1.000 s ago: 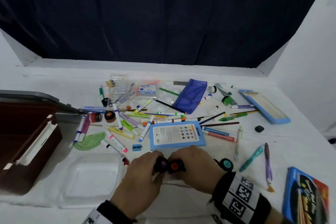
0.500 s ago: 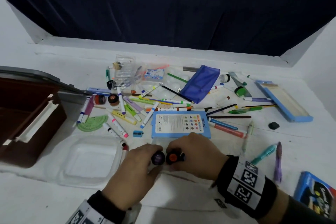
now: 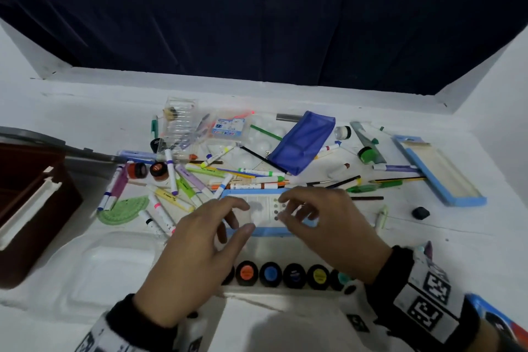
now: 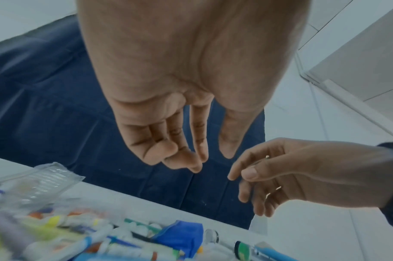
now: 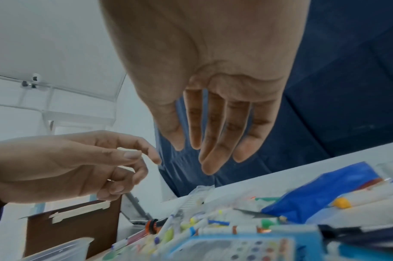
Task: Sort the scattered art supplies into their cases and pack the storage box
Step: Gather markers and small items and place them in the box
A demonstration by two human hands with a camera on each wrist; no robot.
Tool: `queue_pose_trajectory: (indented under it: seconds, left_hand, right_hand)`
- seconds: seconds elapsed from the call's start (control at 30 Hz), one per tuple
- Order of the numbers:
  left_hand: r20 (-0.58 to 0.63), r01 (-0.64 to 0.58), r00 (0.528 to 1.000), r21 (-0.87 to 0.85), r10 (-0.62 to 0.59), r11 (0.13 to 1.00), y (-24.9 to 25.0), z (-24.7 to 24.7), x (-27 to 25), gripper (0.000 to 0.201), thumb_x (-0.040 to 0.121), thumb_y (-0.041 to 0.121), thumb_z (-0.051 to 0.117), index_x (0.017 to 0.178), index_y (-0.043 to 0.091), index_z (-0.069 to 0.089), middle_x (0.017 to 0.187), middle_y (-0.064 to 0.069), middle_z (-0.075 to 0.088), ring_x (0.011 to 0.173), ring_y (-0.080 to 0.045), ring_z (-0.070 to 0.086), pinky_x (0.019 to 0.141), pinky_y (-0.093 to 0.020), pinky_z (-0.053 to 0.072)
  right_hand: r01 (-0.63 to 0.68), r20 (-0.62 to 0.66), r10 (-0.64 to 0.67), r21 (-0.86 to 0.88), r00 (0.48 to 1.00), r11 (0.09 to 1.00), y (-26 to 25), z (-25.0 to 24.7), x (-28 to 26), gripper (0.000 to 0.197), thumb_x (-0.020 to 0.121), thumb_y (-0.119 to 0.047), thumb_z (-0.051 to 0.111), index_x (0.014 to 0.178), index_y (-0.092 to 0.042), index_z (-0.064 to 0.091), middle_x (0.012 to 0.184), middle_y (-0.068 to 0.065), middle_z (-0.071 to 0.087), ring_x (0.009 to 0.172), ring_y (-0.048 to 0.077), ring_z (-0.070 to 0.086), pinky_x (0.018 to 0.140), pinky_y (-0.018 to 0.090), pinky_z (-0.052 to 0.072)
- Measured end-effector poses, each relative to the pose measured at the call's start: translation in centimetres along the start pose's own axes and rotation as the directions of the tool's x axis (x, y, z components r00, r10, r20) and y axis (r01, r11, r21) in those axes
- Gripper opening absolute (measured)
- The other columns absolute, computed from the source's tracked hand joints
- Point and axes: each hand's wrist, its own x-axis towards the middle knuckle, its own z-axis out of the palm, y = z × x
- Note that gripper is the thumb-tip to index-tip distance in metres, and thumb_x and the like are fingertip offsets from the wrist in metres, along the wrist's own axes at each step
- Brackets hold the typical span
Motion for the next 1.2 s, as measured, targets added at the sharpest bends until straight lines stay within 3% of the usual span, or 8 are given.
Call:
queue_pose_trajectory:
  seconds: [0.1, 0.33, 0.57, 0.67, 0.8, 0.97, 1.07, 1.2]
  left_hand:
    - [-0.019, -0.027, 0.999, -0.078, 0.026, 0.997, 1.9, 0.9, 2.6, 0.018, 0.09, 0.042, 0.064, 0.107, 0.036, 0.062, 0.081, 0.01, 0.06, 0.072, -0.013, 0.06, 0.061, -0.01, 0.038]
    - [-0.013, -0.082, 0.997, -0.187, 0.081, 0.979, 6.0, 4.5, 11.1, 0.014, 0.09, 0.037, 0.067, 0.101, 0.031, 0.062, 0.072, 0.004, 0.061, 0.065, -0.016, 0.058, 0.055, -0.013, 0.037]
    - [0.139, -0.051, 0.989, -0.032, 0.055, 0.998, 7.3, 10.5, 20.9, 0.024, 0.093, 0.044, 0.063, 0.11, 0.028, 0.059, 0.083, 0.008, 0.06, 0.07, -0.005, 0.054, 0.067, -0.022, 0.042]
    - [0.212, -0.054, 0.977, 0.085, 0.035, 0.995, 6.9, 13.5, 24.9, 0.029, 0.096, 0.039, 0.06, 0.119, 0.022, 0.056, 0.105, 0.0, 0.062, 0.091, -0.016, 0.058, 0.075, -0.027, 0.041]
    - [0.367, -0.109, 0.93, 0.237, 0.015, 0.965, 5.5, 17.4, 28.6, 0.052, 0.099, 0.03, 0.055, 0.147, 0.018, 0.039, 0.151, -0.006, 0.041, 0.137, -0.023, 0.04, 0.11, -0.031, 0.035]
    - [0.503, -0.158, 0.863, 0.364, -0.05, 0.918, 5.3, 20.4, 31.2, 0.059, 0.1, 0.017, 0.045, 0.155, 0.017, 0.025, 0.16, -0.01, 0.027, 0.144, -0.029, 0.031, 0.116, -0.035, 0.03]
    - [0.541, -0.174, 0.833, 0.458, -0.117, 0.872, 5.4, 21.5, 32.1, 0.057, 0.098, 0.012, 0.048, 0.152, 0.015, 0.03, 0.154, -0.013, 0.034, 0.14, -0.033, 0.038, 0.113, -0.042, 0.036]
    - [0.457, -0.124, 0.883, 0.448, -0.108, 0.885, 5.5, 22.2, 32.2, 0.031, 0.091, 0.005, 0.054, 0.12, 0.012, 0.049, 0.121, -0.012, 0.057, 0.113, -0.031, 0.055, 0.096, -0.042, 0.047]
  right_hand:
    - [-0.034, -0.107, 0.032, -0.017, 0.994, 0.999, 2.2, -2.7, 0.5, 0.01, 0.086, -0.028, 0.071, 0.095, -0.03, 0.069, 0.078, -0.014, 0.069, 0.071, 0.003, 0.066, 0.066, 0.021, 0.054]
    - [-0.161, -0.217, 0.131, -0.128, 0.967, 0.979, 9.4, -9.0, 2.9, 0.008, 0.086, -0.024, 0.072, 0.094, -0.025, 0.07, 0.073, -0.011, 0.067, 0.063, 0.004, 0.064, 0.067, 0.031, 0.056]
    - [-0.242, -0.112, 0.218, -0.288, 0.969, 0.927, 16.2, -12.5, 6.5, 0.023, 0.087, -0.026, 0.063, 0.11, -0.024, 0.064, 0.092, -0.004, 0.065, 0.084, 0.019, 0.062, 0.074, 0.036, 0.053]
    - [-0.234, -0.004, 0.253, -0.387, 0.968, 0.892, 18.2, -12.8, 7.9, 0.032, 0.091, -0.031, 0.059, 0.121, -0.024, 0.057, 0.106, 0.001, 0.061, 0.096, 0.023, 0.06, 0.076, 0.033, 0.05]
    - [-0.238, 0.091, 0.308, -0.443, 0.947, 0.864, 20.2, -12.4, 9.4, 0.036, 0.095, -0.036, 0.048, 0.13, -0.03, 0.051, 0.121, 0.0, 0.055, 0.112, 0.025, 0.056, 0.086, 0.036, 0.05]
    - [-0.215, 0.119, 0.309, -0.489, 0.944, 0.845, 21.0, -11.7, 10.6, 0.028, 0.098, -0.029, 0.045, 0.121, -0.022, 0.059, 0.12, 0.005, 0.055, 0.107, 0.027, 0.059, 0.084, 0.039, 0.052]
    - [-0.196, 0.131, 0.314, -0.547, 0.94, 0.814, 21.3, -11.2, 11.0, 0.016, 0.096, -0.025, 0.049, 0.106, -0.02, 0.06, 0.112, 0.005, 0.057, 0.099, 0.027, 0.062, 0.071, 0.035, 0.047]
    - [-0.139, 0.159, 0.271, -0.561, 0.949, 0.816, 21.4, -10.5, 10.9, 0.016, 0.091, -0.025, 0.055, 0.107, -0.021, 0.055, 0.107, 0.005, 0.057, 0.097, 0.029, 0.062, 0.077, 0.035, 0.05]
